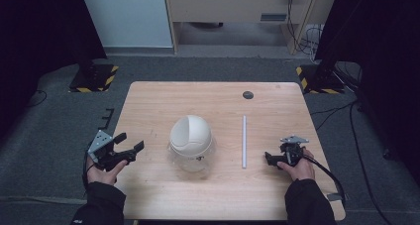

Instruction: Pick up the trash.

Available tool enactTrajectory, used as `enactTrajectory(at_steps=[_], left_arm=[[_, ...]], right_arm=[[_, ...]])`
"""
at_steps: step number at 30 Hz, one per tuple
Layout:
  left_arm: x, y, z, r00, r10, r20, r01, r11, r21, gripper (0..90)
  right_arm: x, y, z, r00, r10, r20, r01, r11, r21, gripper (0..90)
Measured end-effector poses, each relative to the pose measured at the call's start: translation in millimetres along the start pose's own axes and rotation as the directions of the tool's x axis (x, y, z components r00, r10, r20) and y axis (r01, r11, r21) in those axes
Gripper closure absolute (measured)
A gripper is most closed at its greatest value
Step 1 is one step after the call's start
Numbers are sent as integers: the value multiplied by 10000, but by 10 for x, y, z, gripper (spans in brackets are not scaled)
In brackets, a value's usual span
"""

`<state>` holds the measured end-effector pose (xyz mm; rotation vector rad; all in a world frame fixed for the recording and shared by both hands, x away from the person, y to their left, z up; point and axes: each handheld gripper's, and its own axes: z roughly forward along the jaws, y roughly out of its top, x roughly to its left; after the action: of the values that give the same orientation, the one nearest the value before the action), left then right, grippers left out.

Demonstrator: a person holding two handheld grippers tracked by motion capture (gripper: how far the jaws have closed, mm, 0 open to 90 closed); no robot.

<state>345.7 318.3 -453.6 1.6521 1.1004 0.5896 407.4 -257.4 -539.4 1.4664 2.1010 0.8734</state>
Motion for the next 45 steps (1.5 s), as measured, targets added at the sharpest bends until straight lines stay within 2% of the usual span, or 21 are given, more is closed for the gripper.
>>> enactTrajectory(at_steps=[4,6,9,13,17,20,24,25,27,28,29,36,37,38,39,40,45], left_arm=[[-21,39,-17,9999,97,102,-96,9999,-82,143],[-52,75,-32,9991,165,392,-157,9997,-205,143],[-95,113,-42,9979,273,579,-255,9992,-310,142],[-150,144,-37,9957,331,866,-295,9987,-427,132],[-229,195,-41,9911,621,1175,-561,9970,-541,126],[-319,247,-42,9841,955,1495,-871,9943,-621,123],[-406,284,-35,9776,1026,1838,-913,9934,-692,113],[-406,284,-35,9776,1026,1838,-913,9934,-692,112],[-461,300,-27,9721,1105,2068,-989,9929,-658,112],[-461,300,-27,9721,1105,2068,-989,9929,-658,113],[-494,308,-21,9680,1166,2222,-1046,9924,-649,113],[-633,320,27,9501,1500,2734,-1423,9887,-478,113],[-633,320,27,9501,1500,2734,-1423,9887,-478,113],[-676,320,45,9458,1577,2840,-1519,9875,-423,113],[-676,320,45,9458,1577,2840,-1519,9875,-423,113],[-714,315,67,9416,1634,2944,-1589,9865,-391,113],[-787,293,124,9332,1705,3164,-1713,9849,-255,113]], right_arm=[[0,0,0,10000,-1,-1,1,10000,-2,5],[0,0,0,10000,0,-1,0,10000,-1,5],[0,0,0,10000,-1,1,1,10000,-1,5],[2,0,0,10000,14,5,-14,10000,2,5],[2,0,0,10000,15,6,-15,10000,2,5],[2,0,0,10000,11,5,-11,10000,2,5],[1,0,0,10000,11,5,-11,10000,2,5],[2,0,0,10000,15,6,-15,10000,2,5],[2,0,0,10000,13,6,-13,10000,3,5],[2,0,0,10000,13,6,-13,10000,3,5],[2,0,0,10000,12,6,-12,10000,2,5],[2,0,0,10000,12,6,-12,10000,3,5],[2,0,0,10000,12,6,-12,10000,3,5],[2,0,0,10000,10,5,-10,10000,3,5],[2,0,0,10000,10,5,-10,10000,3,5],[2,0,0,10000,11,6,-11,10000,3,5],[2,0,0,10000,13,4,-13,10000,2,5]])
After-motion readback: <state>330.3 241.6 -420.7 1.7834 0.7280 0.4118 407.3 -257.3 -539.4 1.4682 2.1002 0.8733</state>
